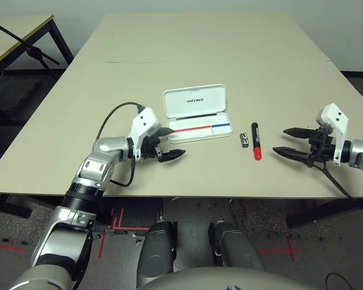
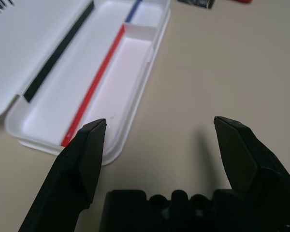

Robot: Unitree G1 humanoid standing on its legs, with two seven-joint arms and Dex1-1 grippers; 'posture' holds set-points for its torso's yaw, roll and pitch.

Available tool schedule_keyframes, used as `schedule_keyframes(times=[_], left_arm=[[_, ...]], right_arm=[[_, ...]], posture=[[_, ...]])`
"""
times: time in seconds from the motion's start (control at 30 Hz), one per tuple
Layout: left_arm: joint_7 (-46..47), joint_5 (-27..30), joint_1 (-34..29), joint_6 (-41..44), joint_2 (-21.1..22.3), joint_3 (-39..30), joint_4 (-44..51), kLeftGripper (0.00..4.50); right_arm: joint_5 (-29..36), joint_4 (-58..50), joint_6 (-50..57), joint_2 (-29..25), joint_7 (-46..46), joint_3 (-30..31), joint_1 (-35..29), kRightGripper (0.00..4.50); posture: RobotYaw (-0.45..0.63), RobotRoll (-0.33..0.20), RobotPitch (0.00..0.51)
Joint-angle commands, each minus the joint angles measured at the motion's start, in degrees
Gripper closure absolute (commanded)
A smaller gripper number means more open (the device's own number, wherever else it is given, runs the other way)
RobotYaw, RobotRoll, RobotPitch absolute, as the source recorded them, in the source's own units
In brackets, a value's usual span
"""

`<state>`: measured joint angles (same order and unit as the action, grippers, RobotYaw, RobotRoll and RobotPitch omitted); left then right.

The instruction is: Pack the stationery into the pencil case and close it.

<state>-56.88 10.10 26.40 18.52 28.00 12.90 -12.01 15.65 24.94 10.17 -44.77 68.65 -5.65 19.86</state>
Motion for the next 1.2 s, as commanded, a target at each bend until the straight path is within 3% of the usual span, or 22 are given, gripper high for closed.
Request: schedule_keyframes(times=[0.03, 0.53, 0.63, 0.97, 1.2], left_arm=[[0.6, -1.7, 1.6, 0.4, -0.6, 1.2, -1.2, 0.01], [-1.5, -5.1, 5.6, 1.3, -2.3, 3.6, -7.5, 0.01], [-1.8, -5.7, 6.6, 1.2, -2.3, 4.0, -9.1, 0.65], [-5.2, -6.5, 8.9, 0.0, -2.0, 5.1, -11.0, 4.47], [-10.2, -5.8, 8.6, -2.1, 0.5, 5.0, -7.4, 4.47]], right_arm=[[0.4, -0.9, 0.5, -0.9, -0.4, -1.0, -0.8, 0.00], [0.8, -2.8, -0.4, -0.4, -3.4, -2.8, -2.5, 0.00], [0.9, -3.5, -0.3, -0.4, -3.7, -3.0, -3.0, 0.00], [1.6, -4.8, -0.6, 0.0, -5.1, -3.2, -4.6, 0.00], [1.5, -4.7, -1.0, 0.6, -5.6, -2.6, -4.6, 0.00]], posture=[[-0.12, 0.000, 0.081], [-0.16, 0.000, 0.078], [-0.17, 0.000, 0.079], [-0.18, 0.000, 0.080], [-0.17, 0.000, 0.083]])
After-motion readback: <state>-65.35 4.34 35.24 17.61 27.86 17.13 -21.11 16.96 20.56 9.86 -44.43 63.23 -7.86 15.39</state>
